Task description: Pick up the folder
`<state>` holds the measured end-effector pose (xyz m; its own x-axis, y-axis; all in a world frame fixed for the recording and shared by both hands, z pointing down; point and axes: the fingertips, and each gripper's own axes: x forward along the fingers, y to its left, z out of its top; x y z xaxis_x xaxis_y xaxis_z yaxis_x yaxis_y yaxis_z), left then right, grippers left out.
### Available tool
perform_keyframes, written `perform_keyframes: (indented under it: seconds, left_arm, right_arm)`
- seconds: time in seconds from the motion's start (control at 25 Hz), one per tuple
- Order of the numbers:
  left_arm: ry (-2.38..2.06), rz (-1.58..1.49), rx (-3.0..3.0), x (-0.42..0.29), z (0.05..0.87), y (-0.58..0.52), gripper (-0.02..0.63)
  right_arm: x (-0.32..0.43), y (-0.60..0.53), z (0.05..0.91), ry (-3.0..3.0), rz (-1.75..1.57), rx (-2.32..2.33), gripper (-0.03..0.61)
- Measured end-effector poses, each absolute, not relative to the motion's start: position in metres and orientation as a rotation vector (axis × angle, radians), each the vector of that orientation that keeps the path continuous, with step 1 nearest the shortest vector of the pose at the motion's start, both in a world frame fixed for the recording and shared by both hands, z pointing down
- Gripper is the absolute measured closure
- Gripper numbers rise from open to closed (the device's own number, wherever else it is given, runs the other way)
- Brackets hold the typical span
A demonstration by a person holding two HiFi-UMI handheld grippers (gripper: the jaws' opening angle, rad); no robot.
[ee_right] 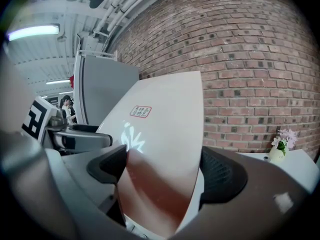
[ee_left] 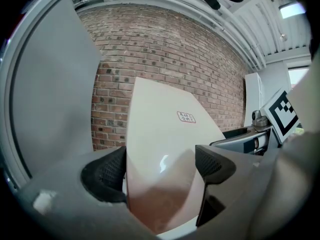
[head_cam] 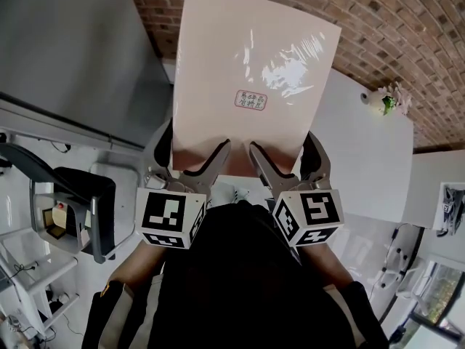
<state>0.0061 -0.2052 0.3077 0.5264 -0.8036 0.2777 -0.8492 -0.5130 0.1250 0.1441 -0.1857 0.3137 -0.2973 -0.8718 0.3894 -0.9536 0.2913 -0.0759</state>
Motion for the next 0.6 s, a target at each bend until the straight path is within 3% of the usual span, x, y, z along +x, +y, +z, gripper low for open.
perform_keyframes:
  seconds: [0.6]
  left_arm:
    - [-1.387,0.285,2.511,0.0106,0.3134,-0.2037,0.190]
  right_arm:
    - [0.1484,-0.1844,0.3195,-2.279,0.441,1.658,0.135]
